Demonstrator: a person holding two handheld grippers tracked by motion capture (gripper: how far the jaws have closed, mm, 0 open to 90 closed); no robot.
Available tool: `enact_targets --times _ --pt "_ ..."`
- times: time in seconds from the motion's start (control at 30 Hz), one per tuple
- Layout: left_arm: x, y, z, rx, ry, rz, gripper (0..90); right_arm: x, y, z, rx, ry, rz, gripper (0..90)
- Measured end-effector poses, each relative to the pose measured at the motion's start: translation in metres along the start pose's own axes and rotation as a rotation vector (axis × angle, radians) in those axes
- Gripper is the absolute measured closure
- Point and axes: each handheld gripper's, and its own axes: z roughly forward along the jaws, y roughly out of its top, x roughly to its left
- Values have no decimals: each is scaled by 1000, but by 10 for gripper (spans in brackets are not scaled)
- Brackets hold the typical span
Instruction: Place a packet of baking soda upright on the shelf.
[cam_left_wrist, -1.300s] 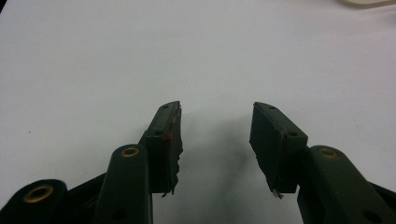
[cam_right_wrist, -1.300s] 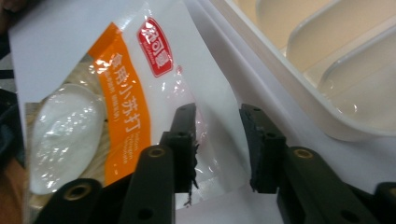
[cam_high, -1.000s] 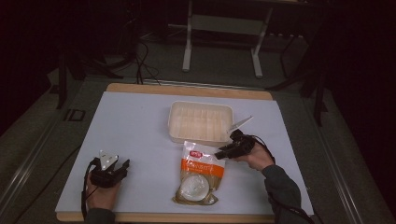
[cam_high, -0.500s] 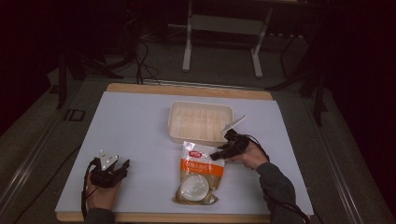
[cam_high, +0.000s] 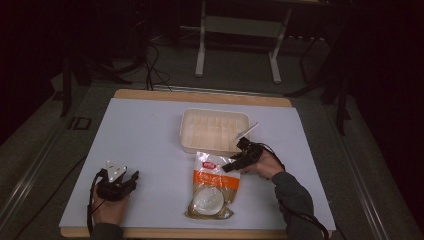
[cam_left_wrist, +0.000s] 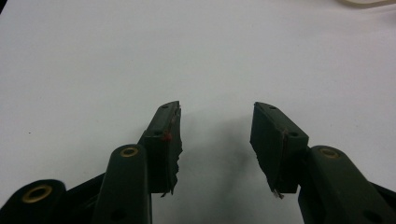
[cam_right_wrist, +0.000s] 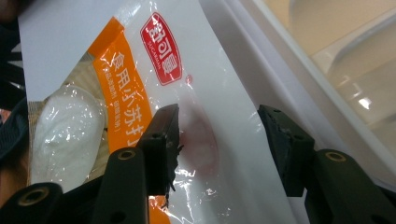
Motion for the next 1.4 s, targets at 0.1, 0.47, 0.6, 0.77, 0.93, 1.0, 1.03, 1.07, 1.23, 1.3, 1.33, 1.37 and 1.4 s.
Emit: enact_targets --times 0.1,0.47,0.6,0.77,0.93,1.0,1.03,1.07,1.23,1.3,1.33,1.37,1.4 --pt "0 0 0 0 0 0 525 -1 0 2 13 34 4 552" --pt "0 0 0 0 1 1 524 6 4 0 35 83 -35 729" --pt "0 0 0 0 1 1 523 8 5 -4 27 63 -29 887" --pt "0 0 0 -2 3 2 523 16 7 -11 21 63 -31 896" --pt "-1 0 0 -2 5 3 522 22 9 -18 13 60 -51 900" --pt "0 0 0 -2 4 2 522 26 9 -20 12 54 -64 900" --pt "0 0 0 -1 5 2 522 27 10 -21 10 55 -71 900" --pt "0 0 0 -4 7 3 522 29 10 -23 10 57 -69 900" --pt "0 0 -1 -7 9 3 522 41 14 -35 -7 72 -82 900" --pt "-1 0 -1 -7 9 4 521 47 17 -39 -14 80 -94 900" --pt "-1 0 -1 -7 10 5 520 50 18 -41 -20 84 -101 900" --pt "-1 0 -1 -8 10 5 520 53 19 -43 -26 86 -104 900" --pt "-1 0 -1 -8 11 6 519 56 20 -44 -33 86 -104 900"
